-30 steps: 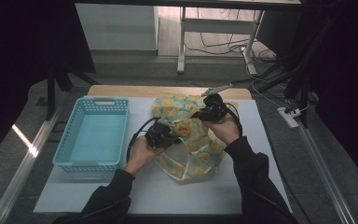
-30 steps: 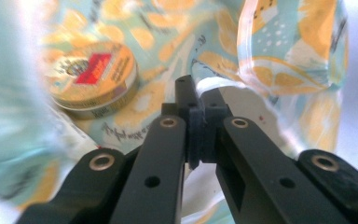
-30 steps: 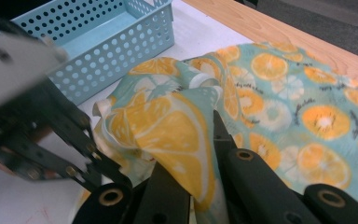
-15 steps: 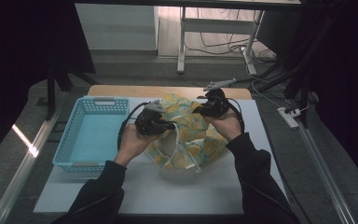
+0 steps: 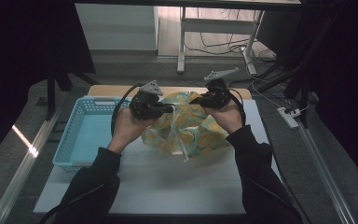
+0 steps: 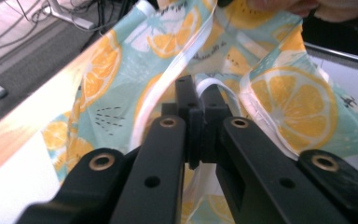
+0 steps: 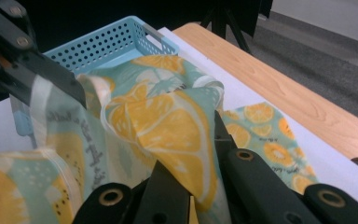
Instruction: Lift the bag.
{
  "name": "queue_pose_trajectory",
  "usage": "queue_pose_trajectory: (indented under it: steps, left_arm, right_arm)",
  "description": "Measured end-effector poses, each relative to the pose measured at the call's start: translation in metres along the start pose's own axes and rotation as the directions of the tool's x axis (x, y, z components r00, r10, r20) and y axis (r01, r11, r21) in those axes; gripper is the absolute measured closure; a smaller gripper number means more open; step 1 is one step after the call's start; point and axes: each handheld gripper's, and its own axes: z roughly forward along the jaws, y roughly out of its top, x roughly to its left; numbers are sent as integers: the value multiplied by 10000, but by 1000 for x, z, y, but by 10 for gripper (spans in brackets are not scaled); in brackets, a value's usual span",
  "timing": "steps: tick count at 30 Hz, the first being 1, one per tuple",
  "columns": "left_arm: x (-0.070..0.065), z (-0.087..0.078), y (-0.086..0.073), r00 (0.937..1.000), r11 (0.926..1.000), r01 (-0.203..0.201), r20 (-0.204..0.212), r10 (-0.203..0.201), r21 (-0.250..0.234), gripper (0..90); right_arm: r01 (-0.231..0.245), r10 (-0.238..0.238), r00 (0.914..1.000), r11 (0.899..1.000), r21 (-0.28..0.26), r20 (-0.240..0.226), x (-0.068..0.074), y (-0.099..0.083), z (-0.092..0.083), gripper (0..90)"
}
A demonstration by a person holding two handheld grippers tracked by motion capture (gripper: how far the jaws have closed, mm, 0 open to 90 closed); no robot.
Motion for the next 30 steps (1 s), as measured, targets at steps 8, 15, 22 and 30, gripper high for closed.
queue_pose_trajectory:
  steps: [8,15,22,30]
  left_arm:
    - [2,-18,21,9994,9995,-220,-258,214,-213,900]
    - [3,-35,37,9974,9984,-439,-587,419,-343,900]
    - [5,-52,49,9957,9975,-453,-828,407,-547,900]
    - [5,-65,60,9931,9961,-536,-1077,459,-698,900]
  right_arm:
    - [129,-131,9999,9993,-345,-49,4,17,-8,892]
    - [315,-317,9995,9978,-591,-12,9,32,-15,892]
    - [389,-386,9992,9960,-801,59,10,43,-23,892]
    - [446,-436,9990,9938,-1019,124,13,55,-30,891]
